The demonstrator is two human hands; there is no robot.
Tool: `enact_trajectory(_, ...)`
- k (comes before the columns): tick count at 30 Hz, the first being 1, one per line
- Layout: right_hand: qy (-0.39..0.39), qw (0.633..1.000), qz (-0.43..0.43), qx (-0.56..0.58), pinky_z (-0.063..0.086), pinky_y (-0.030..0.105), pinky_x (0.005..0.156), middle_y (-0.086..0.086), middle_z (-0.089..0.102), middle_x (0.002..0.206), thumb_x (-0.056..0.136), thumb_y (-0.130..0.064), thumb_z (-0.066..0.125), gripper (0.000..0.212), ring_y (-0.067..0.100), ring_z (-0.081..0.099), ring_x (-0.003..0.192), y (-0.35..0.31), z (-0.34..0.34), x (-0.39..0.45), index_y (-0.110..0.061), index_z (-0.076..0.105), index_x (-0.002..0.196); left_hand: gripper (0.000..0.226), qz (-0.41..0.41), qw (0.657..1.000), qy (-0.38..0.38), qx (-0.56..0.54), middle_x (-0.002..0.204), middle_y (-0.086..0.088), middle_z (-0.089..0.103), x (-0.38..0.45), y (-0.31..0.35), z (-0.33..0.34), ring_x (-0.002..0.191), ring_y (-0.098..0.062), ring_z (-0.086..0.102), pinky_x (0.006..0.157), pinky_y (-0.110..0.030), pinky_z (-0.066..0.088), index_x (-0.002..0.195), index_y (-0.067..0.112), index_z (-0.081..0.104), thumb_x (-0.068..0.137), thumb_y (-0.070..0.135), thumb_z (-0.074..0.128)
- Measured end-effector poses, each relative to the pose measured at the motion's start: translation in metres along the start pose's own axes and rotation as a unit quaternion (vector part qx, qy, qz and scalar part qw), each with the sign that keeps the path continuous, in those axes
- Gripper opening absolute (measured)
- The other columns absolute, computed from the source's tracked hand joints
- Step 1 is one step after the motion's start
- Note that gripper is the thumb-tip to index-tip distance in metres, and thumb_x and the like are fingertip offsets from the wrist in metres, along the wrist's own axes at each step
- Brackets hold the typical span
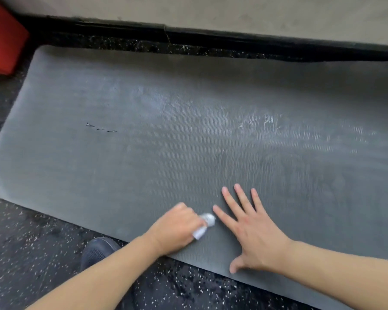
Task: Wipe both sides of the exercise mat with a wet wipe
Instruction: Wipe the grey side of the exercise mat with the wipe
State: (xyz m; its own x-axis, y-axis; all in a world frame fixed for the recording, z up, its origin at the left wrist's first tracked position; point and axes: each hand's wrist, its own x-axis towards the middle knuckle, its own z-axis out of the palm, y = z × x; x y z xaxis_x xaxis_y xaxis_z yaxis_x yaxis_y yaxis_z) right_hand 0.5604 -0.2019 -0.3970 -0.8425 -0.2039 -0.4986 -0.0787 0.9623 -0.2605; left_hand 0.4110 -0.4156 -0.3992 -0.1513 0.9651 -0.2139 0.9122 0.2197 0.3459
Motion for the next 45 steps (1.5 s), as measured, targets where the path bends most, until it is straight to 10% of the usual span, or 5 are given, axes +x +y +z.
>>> enact_trajectory(21,0.194,0.972,-0.001,0.134,0.03,0.05,0.119,0.008,0.027,0.169,0.088,-0.06,0.064,0.085,0.029,0.037,0.151,0.035,-0.012,0.006,-0.031,0.035,0.162,0.015,0.19,0.978,0.072,0.038,0.068,0.003,0.046,0.006,0.033,0.038,0.066,-0.02,0.039,0.064,-0.034,0.036,0.08,0.022,0.054,0.092,0.015,0.06)
enact_trajectory(25,0.154,0.977,0.104,0.108,0.01,0.06,0.129,0.01,-0.007,0.176,0.078,-0.073,0.069,0.112,0.035,0.003,0.162,0.1,-0.06,0.038,-0.043,0.008,0.167,0.006,-0.079,0.977,0.188,-0.057,0.068,0.002,0.051,0.044,0.001,0.017,0.062,-0.022,0.047,0.062,-0.037,0.03,0.086,0.019,0.066,0.085,0.02,0.072)
enact_trajectory(31,-0.043,0.989,0.14,0.004,-0.012,0.073,0.121,0.018,-0.05,0.158,0.036,-0.104,0.063,0.167,0.047,-0.041,0.147,0.113,-0.071,0.055,-0.042,-0.038,0.154,0.011,0.172,0.983,0.046,0.052,0.066,0.002,0.054,0.062,0.044,0.027,0.063,-0.021,0.048,0.066,-0.035,0.031,0.082,0.021,0.053,0.085,0.016,0.062)
enact_trajectory(38,-0.044,0.989,0.144,0.015,-0.016,0.073,0.119,0.017,-0.054,0.155,0.039,-0.095,0.076,0.171,0.046,-0.045,0.144,0.112,-0.075,0.053,-0.041,-0.041,0.152,0.016,-0.277,0.917,0.286,-0.026,0.064,-0.004,0.058,0.114,-0.038,-0.026,0.058,-0.031,0.056,0.06,-0.038,0.037,0.085,0.017,0.062,0.087,0.029,0.052)
enact_trajectory(45,-0.045,0.991,0.121,0.022,0.0,0.061,0.129,0.013,-0.032,0.169,0.048,-0.08,0.087,0.163,0.038,-0.02,0.159,0.117,-0.105,0.043,-0.039,-0.023,0.162,0.01,0.042,0.99,0.113,0.078,0.067,-0.005,0.062,0.147,-0.024,-0.019,0.062,-0.027,0.057,0.062,-0.038,0.036,0.085,0.018,0.058,0.085,0.028,0.062)
